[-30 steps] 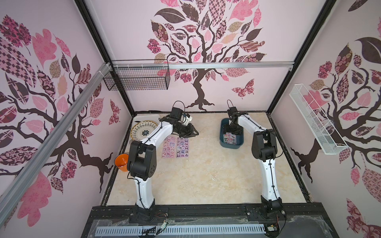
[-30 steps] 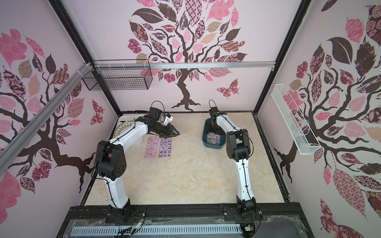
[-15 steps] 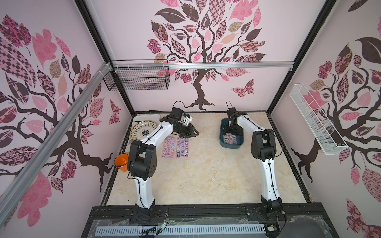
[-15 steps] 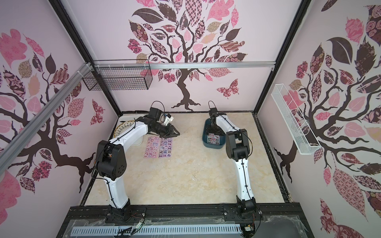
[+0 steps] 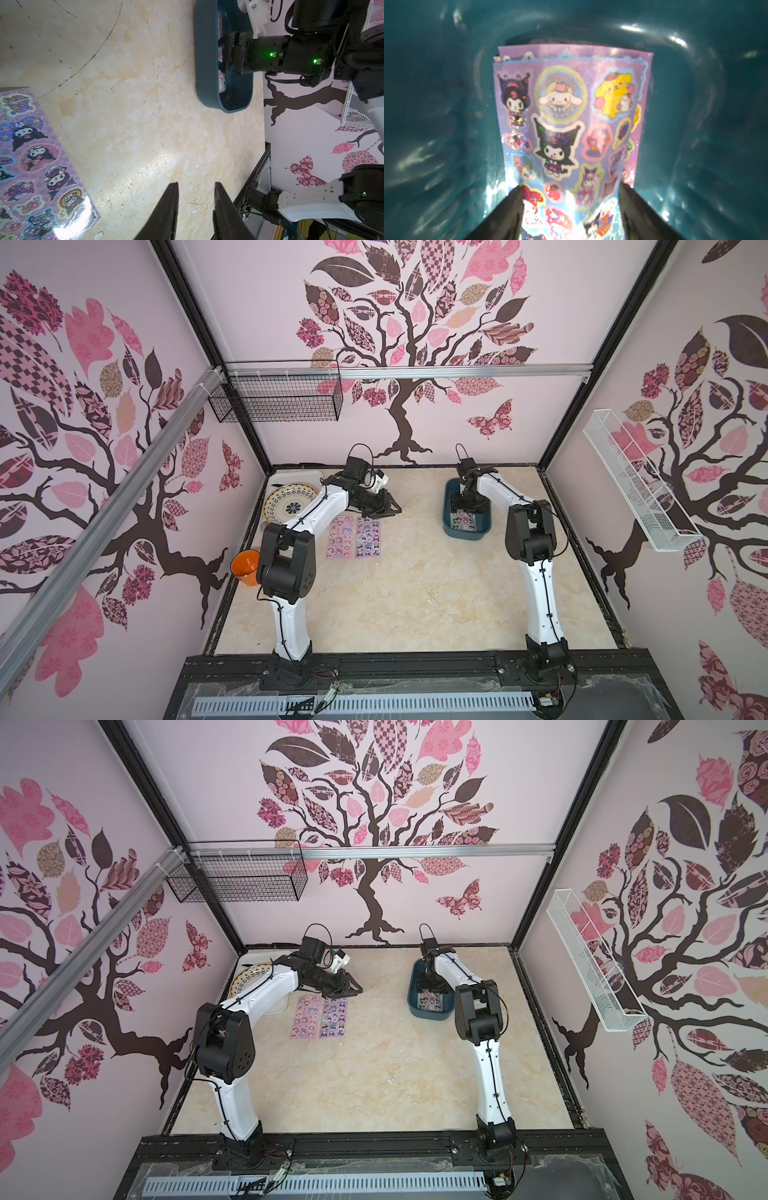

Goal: Take the stickers out of the storage box
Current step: Pick up the sticker from the storage box.

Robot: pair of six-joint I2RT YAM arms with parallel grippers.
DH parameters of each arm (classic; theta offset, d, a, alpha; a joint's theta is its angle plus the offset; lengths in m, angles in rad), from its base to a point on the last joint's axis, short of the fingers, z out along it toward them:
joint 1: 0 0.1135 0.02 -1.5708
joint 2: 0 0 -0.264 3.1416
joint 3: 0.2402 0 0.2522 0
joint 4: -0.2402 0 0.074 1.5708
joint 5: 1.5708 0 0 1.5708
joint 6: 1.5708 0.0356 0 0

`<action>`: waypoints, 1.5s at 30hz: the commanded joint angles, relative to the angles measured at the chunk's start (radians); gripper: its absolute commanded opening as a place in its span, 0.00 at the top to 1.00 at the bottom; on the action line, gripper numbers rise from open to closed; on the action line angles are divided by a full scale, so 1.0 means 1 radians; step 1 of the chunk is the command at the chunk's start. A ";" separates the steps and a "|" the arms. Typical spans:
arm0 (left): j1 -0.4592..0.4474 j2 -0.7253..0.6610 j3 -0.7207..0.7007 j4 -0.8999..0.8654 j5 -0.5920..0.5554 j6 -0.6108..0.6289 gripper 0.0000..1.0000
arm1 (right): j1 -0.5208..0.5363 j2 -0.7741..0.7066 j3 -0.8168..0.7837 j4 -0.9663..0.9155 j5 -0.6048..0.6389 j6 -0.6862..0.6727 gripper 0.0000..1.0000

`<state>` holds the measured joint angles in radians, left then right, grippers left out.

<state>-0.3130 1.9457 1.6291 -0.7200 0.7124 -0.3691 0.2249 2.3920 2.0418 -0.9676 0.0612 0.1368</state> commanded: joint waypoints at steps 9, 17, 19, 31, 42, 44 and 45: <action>0.002 0.019 0.026 -0.003 0.013 0.009 0.65 | 0.001 -0.105 -0.076 0.006 0.010 -0.003 0.53; 0.002 0.017 0.020 0.010 0.029 -0.001 0.65 | 0.000 -0.207 -0.110 0.013 -0.010 0.010 0.57; 0.002 0.018 0.016 0.023 0.045 -0.010 0.65 | 0.001 -0.236 -0.122 0.016 -0.013 0.012 0.57; 0.002 -0.007 -0.053 0.180 0.147 -0.105 0.65 | -0.001 -0.426 -0.219 0.063 -0.078 0.025 0.59; 0.002 -0.033 -0.078 0.234 0.162 -0.124 0.65 | -0.011 -0.505 -0.259 0.080 -0.110 0.033 0.65; 0.002 -0.041 -0.084 0.244 0.163 -0.126 0.65 | -0.014 -0.528 -0.264 0.079 -0.109 0.031 0.66; 0.002 -0.045 -0.086 0.249 0.161 -0.125 0.65 | -0.015 -0.540 -0.266 0.079 -0.109 0.028 0.66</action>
<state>-0.3130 1.9415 1.5547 -0.5064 0.8589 -0.4957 0.2173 1.9408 1.7672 -0.8925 -0.0402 0.1604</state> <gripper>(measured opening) 0.344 0.340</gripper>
